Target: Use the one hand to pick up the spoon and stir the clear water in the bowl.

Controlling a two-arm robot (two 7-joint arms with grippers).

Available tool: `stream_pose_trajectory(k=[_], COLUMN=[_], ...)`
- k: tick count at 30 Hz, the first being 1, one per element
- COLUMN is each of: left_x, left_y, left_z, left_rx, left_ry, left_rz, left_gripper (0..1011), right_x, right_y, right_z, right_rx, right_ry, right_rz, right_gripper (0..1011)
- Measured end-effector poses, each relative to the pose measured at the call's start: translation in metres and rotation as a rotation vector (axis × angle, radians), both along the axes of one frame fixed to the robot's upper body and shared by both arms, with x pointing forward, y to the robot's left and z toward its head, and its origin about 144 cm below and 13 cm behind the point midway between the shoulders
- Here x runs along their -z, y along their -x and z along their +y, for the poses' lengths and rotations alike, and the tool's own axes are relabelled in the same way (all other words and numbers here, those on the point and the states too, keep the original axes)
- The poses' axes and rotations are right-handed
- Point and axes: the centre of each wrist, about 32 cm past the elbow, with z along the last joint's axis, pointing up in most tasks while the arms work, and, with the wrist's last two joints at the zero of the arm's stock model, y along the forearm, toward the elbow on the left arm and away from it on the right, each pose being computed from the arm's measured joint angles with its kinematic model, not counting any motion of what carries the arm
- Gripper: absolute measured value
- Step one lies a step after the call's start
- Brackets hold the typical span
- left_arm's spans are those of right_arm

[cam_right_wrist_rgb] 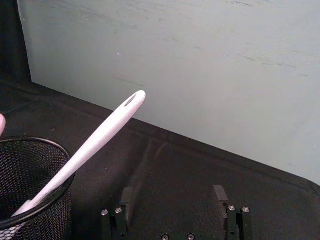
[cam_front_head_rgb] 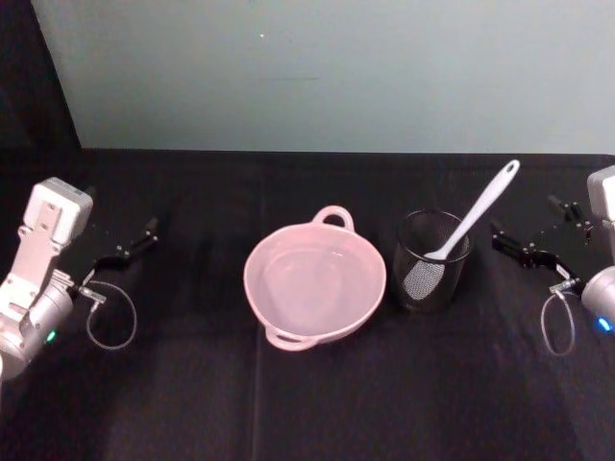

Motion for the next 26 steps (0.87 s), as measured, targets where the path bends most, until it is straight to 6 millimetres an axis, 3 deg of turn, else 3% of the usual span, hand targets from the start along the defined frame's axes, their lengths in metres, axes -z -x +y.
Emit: stream_pose_trajectory(k=[26], left_x=[0.0], left_y=[0.0], left_z=[0.0], left_rx=[0.0], left_ry=[0.0], left_rz=[0.0], left_gripper=[1011], right_x=[-0.0004], right_y=[0.0005], right_z=[-0.0008], right_rx=[-0.004], right_ry=[-0.002], right_rz=[-0.003], right_gripper=[1002])
